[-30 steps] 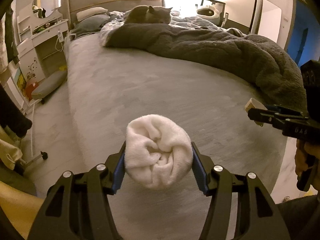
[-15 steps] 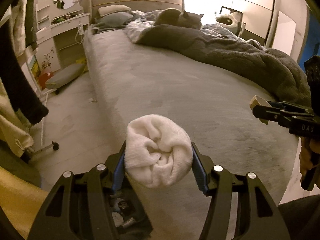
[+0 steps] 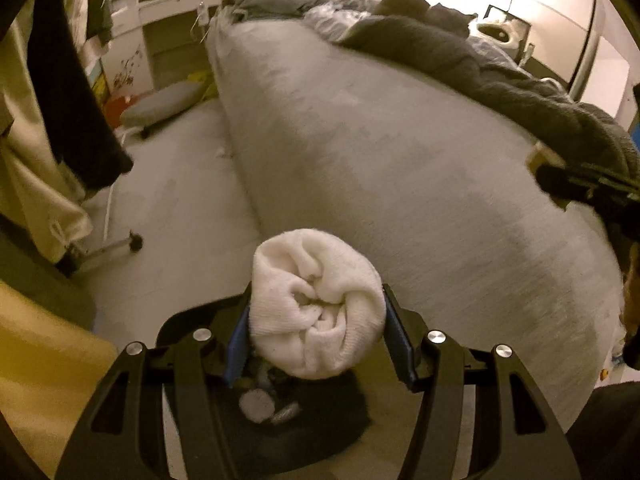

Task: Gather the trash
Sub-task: 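Carry the towel roll and tape core in both tools over the wastebasket, then open the left tool to drop the towel roll while the right tool releases the tape core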

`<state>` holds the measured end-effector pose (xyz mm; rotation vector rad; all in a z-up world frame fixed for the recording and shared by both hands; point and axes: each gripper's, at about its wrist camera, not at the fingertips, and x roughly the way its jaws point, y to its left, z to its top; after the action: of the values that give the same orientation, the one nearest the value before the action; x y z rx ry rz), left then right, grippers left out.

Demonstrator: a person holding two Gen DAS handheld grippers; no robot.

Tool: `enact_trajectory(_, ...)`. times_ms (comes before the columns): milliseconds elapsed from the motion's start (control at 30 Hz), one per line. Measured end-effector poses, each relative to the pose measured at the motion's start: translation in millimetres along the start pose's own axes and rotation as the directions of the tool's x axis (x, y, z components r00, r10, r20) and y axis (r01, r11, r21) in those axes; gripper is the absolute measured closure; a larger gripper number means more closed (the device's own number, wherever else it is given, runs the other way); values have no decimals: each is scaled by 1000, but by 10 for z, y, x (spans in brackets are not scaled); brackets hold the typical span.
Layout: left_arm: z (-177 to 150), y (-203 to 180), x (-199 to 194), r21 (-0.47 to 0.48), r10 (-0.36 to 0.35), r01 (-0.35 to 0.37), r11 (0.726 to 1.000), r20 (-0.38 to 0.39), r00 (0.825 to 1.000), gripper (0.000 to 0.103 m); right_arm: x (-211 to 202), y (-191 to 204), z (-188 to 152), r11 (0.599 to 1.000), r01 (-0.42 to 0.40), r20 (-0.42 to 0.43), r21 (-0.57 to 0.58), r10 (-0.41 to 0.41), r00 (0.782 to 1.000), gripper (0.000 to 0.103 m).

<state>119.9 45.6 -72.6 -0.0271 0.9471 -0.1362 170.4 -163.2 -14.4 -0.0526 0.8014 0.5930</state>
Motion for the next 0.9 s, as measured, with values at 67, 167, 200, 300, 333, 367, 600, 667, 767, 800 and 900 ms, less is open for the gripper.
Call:
enact_trajectory(67, -42, 101, 41, -19, 1, -2, 1000, -29, 1000, 42, 66, 108, 30, 1000, -14, -7, -14, 14, 1000, 53)
enact_trajectory(167, -115, 242, 124, -45, 7, -10, 999, -78, 997, 42, 177, 260, 68, 999, -35, -22, -32, 34, 999, 53)
enact_trajectory(200, -146, 289, 159, -57, 2, -8, 998, -100, 995, 42, 208, 306, 85, 998, -42, -26, -37, 41, 999, 53)
enact_trajectory(300, -244, 407, 234, -81, -9, -4, 997, -151, 988, 42, 299, 448, 154, 997, -63, -33, -48, 61, 998, 53)
enact_trajectory(333, -276, 444, 252, -86, -9, -5, 996, -168, 986, 42, 327, 490, 168, 996, -69, -36, -52, 67, 997, 53)
enact_trajectory(367, -307, 478, 267, -89, -9, -7, 996, -182, 983, 41, 359, 537, 182, 996, -75, -40, -58, 73, 997, 53)
enact_trajectory(600, -504, 698, 361, -119, -13, -20, 993, -271, 962, 41, 548, 821, 243, 990, -109, -65, -92, 103, 993, 53)
enact_trajectory(667, -547, 748, 364, -121, -19, -16, 993, -287, 958, 39, 597, 893, 256, 988, -116, -73, -102, 109, 991, 53)
enact_trajectory(767, -589, 784, 370, -122, -28, -10, 993, -305, 952, 34, 655, 968, 265, 986, -124, -83, -112, 115, 990, 53)
enact_trajectory(800, -613, 800, 366, -124, -32, -7, 992, -311, 950, 32, 673, 989, 264, 985, -127, -87, -114, 117, 989, 53)
enact_trajectory(900, -645, 847, 353, -129, -33, -9, 992, -321, 946, 27, 740, 1067, 248, 983, -134, -102, -123, 122, 987, 53)
